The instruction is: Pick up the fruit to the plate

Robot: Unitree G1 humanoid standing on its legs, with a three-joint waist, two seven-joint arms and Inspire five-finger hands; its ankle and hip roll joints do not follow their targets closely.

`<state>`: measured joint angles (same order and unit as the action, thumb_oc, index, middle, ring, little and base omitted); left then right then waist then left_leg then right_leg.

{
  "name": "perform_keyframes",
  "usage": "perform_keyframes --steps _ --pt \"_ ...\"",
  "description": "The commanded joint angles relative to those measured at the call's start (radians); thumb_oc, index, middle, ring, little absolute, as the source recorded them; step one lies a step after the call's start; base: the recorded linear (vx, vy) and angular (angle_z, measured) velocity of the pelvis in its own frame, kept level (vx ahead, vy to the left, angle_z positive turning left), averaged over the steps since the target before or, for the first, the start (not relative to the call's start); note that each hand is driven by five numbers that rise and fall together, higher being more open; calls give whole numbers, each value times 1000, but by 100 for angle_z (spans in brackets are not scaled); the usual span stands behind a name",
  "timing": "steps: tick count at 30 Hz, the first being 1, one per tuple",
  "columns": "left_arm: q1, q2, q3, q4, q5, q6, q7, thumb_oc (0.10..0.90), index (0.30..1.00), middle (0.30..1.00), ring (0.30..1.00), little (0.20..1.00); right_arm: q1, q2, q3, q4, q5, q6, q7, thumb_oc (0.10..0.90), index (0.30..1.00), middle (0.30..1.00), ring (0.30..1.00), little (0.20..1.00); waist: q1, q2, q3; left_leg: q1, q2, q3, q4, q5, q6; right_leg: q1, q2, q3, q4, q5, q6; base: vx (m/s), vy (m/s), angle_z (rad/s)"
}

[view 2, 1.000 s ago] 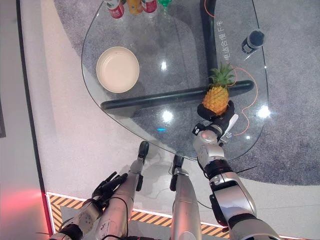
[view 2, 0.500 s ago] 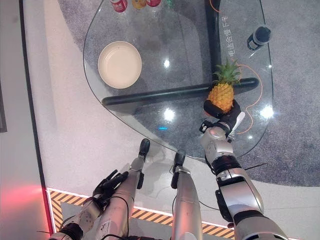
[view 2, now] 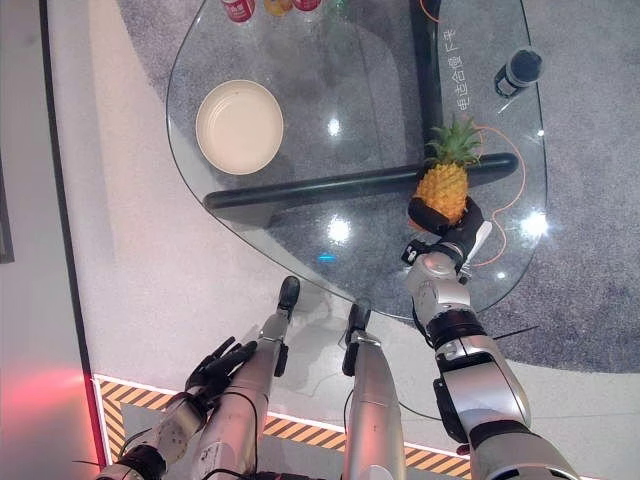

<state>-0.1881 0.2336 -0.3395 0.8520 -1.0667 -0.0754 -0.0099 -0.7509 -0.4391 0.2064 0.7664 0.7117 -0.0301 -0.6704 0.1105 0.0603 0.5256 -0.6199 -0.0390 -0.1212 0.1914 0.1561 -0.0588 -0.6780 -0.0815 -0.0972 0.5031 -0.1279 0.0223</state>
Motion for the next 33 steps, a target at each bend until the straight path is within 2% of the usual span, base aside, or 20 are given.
perform_keyframes --steps 1,4,5,8,16,18,22,26,31,33 --pt "81 21 0 -102 -52 -61 9 800 900 900 900 900 48 -17 15 -212 -42 -96 42 100 300 300 300 200 -8 -7 -6 64 -100 66 121 -188 83 94 55 56 -200 139 42 -32 -36 -1" --pt "82 28 13 -132 -61 -79 15 800 900 900 900 900 78 -14 11 -302 -66 -97 59 100 300 300 300 200 -18 -14 -6 80 -99 68 112 -184 83 111 57 61 -211 142 42 -39 -35 -4" --pt "92 36 30 -170 -61 -95 15 800 900 900 900 900 125 -2 10 -411 -105 -87 73 100 300 300 300 200 -28 -20 -6 109 -95 69 108 -190 83 143 59 68 -218 134 42 -27 -35 -5" --pt "96 44 47 -217 -75 -111 19 800 900 900 900 900 170 7 8 -512 -136 -86 110 100 300 300 300 200 -39 -27 -6 143 -91 70 101 -192 81 183 58 73 -229 129 42 -25 -39 -7" --pt "107 50 83 -300 -92 -135 5 800 900 900 900 900 233 39 9 -670 -192 -82 191 100 300 300 300 200 -52 -39 -6 231 -89 61 77 -188 75 290 55 71 -267 125 37 -13 -47 -1" --pt "109 50 89 -315 -97 -132 5 800 900 900 900 900 241 43 13 -685 -204 -77 207 100 300 300 300 200 -54 -40 -6 246 -89 58 74 -188 74 310 55 70 -273 123 35 9 -17 0" --pt "124 57 109 -369 -99 -111 -22 800 900 900 900 900 267 38 21 -748 -234 -46 305 100 300 300 300 200 -54 -42 -6 296 -88 54 66 -187 68 373 52 62 -289 116 31 18 -36 1" --pt "126 63 117 -404 -123 -76 -37 800 900 900 900 900 279 8 44 -792 -270 -3 428 100 300 300 300 200 -50 -43 -6 330 -87 54 70 -189 61 420 49 45 -292 106 28 14 -44 1" --pt "123 75 135 -467 -141 -63 -76 800 900 900 900 900 293 -39 76 -815 -279 24 557 100 300 300 300 200 -43 -49 -6 357 -87 51 90 -194 54 462 48 29 -282 92 24 39 -36 6" --pt "122 82 133 -498 -135 -54 -93 800 900 900 900 900 300 -53 88 -828 -281 33 582 100 300 300 300 200 -41 -50 -6 362 -86 51 95 -193 51 472 47 24 -278 90 24 49 -31 7"
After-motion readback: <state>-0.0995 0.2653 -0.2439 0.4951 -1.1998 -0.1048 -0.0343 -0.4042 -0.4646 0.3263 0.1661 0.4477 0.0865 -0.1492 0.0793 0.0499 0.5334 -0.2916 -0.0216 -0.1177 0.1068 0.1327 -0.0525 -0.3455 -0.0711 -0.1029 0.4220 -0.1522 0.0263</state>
